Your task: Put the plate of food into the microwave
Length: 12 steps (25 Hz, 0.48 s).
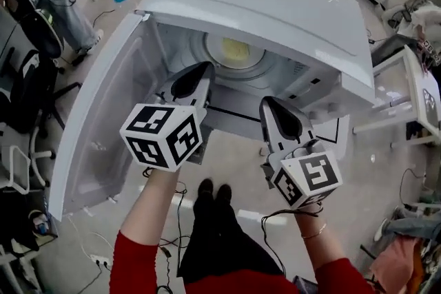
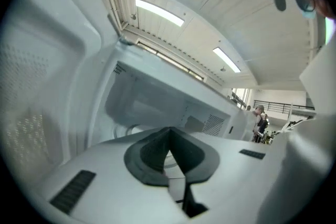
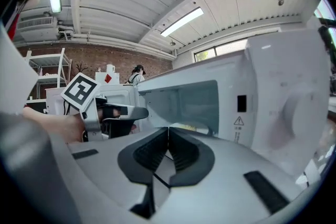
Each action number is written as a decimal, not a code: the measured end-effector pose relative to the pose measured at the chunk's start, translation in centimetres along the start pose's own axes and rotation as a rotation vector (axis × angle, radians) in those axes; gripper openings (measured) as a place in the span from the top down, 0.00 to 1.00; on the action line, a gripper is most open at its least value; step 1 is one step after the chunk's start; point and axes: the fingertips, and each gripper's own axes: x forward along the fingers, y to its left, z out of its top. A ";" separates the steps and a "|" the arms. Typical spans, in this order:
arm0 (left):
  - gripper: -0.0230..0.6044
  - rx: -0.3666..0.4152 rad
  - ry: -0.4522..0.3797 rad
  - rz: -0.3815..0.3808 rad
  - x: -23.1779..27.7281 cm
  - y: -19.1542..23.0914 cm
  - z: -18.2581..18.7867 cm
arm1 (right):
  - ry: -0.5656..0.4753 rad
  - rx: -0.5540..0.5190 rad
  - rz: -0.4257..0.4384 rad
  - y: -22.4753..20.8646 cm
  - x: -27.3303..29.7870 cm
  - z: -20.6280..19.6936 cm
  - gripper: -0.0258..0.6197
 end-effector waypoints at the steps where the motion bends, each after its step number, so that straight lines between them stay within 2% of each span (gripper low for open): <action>1: 0.95 -0.002 -0.016 -0.015 -0.8 -0.9 0.5 | -0.005 0.003 0.003 0.0 -0.8 0.4 0.94; 4: 0.95 0.007 -0.035 -0.060 -3.0 -3.7 1.3 | -0.010 0.019 -0.002 0.3 -3.3 1.0 0.94; 9: 0.95 0.095 0.016 -0.123 -5.4 -7.4 1.1 | -0.028 0.061 -0.047 1.4 -7.2 1.1 0.94; 12: 0.95 0.075 0.026 -0.137 -6.6 -8.7 0.7 | -0.027 0.079 -0.074 1.6 -9.1 0.8 0.94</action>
